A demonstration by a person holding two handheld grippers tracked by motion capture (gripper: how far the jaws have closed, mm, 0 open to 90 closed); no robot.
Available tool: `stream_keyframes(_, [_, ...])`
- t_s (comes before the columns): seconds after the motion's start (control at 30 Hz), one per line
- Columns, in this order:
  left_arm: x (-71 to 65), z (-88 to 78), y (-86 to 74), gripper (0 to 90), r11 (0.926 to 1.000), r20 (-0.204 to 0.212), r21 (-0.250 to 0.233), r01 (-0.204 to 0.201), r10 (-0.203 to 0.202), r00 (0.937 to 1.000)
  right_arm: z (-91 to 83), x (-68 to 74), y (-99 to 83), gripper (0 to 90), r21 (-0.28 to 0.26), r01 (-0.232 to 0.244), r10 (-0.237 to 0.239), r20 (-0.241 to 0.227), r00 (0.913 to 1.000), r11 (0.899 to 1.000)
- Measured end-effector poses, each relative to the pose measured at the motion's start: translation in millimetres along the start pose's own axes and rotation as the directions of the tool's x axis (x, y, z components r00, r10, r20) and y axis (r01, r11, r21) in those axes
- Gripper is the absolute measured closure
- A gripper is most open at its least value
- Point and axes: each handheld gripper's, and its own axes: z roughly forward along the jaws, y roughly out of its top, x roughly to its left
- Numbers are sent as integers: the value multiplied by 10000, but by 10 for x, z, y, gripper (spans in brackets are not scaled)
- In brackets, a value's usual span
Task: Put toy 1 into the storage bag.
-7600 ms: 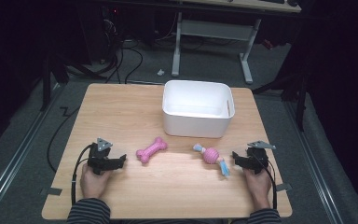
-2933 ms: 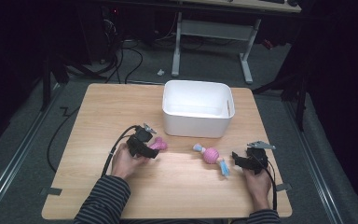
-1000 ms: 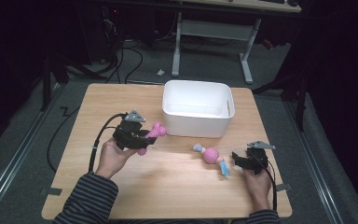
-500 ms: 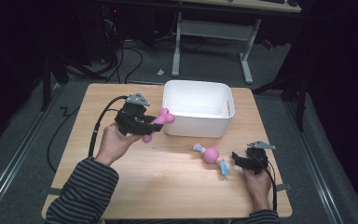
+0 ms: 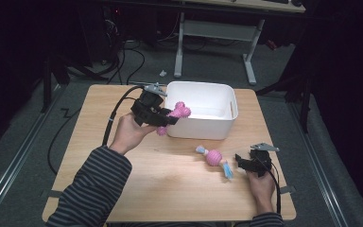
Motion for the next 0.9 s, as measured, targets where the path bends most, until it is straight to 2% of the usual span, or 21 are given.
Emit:
stream_keyframes(0.3, [117,104,212,592,9998,-61,-166,109,-110,9999,1,1,0,270,-5,4,-4,1,10000,10000])
stream_keyframes(0.5, [167,223,364,592,10000,-256,-31,-21,20,9997,0,1,0,269,-3,-2,2,-2,10000,10000])
stream_keyframes(0.6, [168,313,436,592,9998,-529,120,-180,186,9984,1,0,0,270,-5,2,-2,-1,10000,10000])
stream_keyframes(0.9, [176,545,519,592,9984,-832,377,-426,457,9955,1,0,0,270,-7,10,-10,1,10000,10000])
